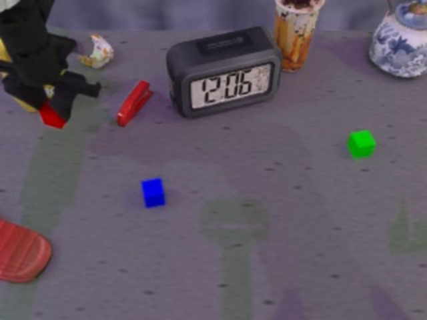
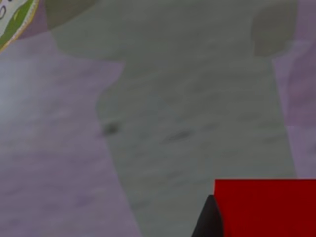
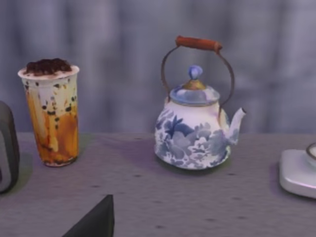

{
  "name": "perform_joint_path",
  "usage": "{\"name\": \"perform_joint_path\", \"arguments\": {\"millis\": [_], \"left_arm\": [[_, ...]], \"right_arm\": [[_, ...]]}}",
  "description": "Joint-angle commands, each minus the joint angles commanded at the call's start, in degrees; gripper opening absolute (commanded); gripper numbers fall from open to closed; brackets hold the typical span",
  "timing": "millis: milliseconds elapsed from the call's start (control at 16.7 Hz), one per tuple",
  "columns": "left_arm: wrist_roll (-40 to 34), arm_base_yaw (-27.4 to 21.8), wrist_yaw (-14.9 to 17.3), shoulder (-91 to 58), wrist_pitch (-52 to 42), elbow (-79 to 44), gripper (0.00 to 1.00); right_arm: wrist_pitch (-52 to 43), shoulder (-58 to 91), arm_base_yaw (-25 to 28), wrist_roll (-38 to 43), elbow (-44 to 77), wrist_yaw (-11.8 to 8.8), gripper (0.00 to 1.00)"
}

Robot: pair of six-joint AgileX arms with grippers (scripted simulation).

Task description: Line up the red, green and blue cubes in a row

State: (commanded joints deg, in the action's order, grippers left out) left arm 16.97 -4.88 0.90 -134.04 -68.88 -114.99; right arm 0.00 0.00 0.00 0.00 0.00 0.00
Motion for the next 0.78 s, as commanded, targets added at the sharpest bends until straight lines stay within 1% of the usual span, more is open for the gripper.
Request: {"name": "perform_joint_path", "arguments": {"millis": [180,300,420,660,780], "left_arm": [[-3.69,-2.75,-0.21,1.54,0.48,2.21,0.00],[-9.12,-6.21,-0.48,3.99,1.29,5.62,0.00],[-16.93,-10.58,-0.79,7.28,2.35,10.34,0.00],[-36.76,-20.85,-1.37,14.90,4.75,21.58,0.00],[-44.60,-25.70,-1.68,18.78,6.12,26.73,0.00]], "right_arm": [[0.00,0.00,0.00,0.00,0.00,0.00,1.00],[0.00,0.00,0.00,0.00,0.00,0.00,1.00],[0.00,0.00,0.00,0.00,0.00,0.00,1.00],[0.00,0.00,0.00,0.00,0.00,0.00,1.00],[0.00,0.00,0.00,0.00,0.00,0.00,1.00]]}}
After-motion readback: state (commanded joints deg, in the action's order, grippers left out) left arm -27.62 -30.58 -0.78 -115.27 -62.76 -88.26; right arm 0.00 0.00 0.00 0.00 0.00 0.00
